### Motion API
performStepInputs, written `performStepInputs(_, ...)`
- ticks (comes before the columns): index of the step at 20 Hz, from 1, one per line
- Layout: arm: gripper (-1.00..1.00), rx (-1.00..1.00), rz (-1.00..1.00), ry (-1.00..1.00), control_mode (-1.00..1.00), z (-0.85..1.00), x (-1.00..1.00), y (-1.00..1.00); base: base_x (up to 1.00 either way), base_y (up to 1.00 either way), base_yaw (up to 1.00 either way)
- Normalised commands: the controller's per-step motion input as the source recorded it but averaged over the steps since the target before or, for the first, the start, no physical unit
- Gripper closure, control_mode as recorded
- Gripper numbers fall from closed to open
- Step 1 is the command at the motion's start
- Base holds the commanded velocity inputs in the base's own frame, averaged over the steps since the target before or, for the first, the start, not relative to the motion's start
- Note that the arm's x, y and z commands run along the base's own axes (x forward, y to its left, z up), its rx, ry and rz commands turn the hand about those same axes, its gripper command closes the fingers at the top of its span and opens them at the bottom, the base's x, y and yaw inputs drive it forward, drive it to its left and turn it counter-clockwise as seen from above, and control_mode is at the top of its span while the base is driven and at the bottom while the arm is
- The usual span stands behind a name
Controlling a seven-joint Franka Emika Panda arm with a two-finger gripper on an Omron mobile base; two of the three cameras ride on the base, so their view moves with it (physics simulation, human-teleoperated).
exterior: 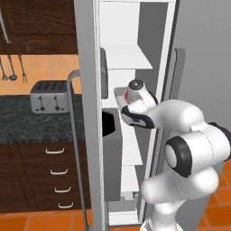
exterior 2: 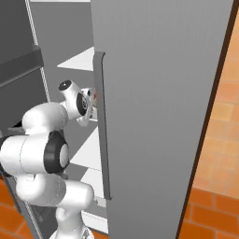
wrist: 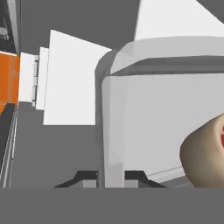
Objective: Take the meat container that has the steak and place it on the second highest rack of the freezer. Then take the vegetable container that has the lemon and potato and place it on the highest rack of the freezer.
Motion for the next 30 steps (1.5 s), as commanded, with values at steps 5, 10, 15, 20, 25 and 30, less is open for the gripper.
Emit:
performStepInputs(5,1.00,-0.02,0.00,0.03,-1.00,-0.28,0.87,0.03,0.00,0.00,0.00)
performStepInputs(10,1.00,0.00,0.00,0.02,-1.00,-0.27,0.87,0.06,0.00,0.00,0.00)
performStepInputs(15,1.00,-0.01,0.00,0.05,-1.00,-0.28,0.77,0.20,0.00,0.00,0.00)
performStepInputs(20,-1.00,-0.08,0.00,-0.05,-1.00,-0.35,0.10,0.22,0.00,0.00,0.00)
performStepInputs(25,-1.00,-0.02,0.00,-0.29,-1.00,-0.18,-0.74,0.16,0.00,0.00,0.00)
performStepInputs(30,-1.00,0.01,0.00,-0.13,-1.00,0.25,-0.97,-0.03,0.00,0.00,0.00)
